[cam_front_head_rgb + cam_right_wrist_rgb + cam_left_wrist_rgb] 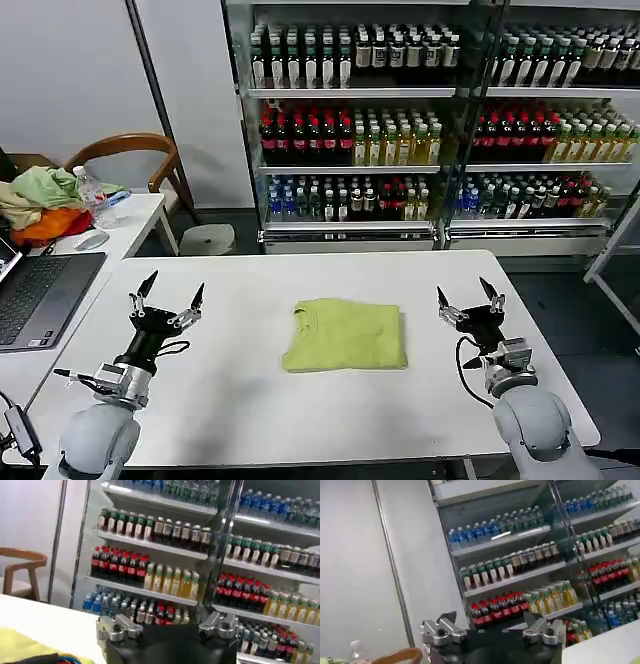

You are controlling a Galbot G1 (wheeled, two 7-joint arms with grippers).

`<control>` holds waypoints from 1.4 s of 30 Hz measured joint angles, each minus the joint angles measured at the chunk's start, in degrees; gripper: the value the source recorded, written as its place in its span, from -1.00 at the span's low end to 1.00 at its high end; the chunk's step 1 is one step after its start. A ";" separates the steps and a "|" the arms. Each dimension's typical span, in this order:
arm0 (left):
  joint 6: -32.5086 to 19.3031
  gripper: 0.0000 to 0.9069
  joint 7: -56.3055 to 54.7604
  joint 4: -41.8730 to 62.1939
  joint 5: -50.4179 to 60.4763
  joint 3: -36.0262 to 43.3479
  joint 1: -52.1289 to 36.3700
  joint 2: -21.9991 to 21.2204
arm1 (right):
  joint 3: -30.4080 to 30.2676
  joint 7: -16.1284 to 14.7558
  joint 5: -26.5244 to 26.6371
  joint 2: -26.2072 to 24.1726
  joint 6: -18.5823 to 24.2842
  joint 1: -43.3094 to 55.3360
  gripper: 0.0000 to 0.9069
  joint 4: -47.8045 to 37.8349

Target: Fold and organize the clothes.

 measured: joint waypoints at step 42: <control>0.25 1.00 -0.34 -5.25 -0.64 0.87 4.89 -2.37 | 6.77 -2.39 -4.39 1.46 4.81 -7.77 1.00 4.74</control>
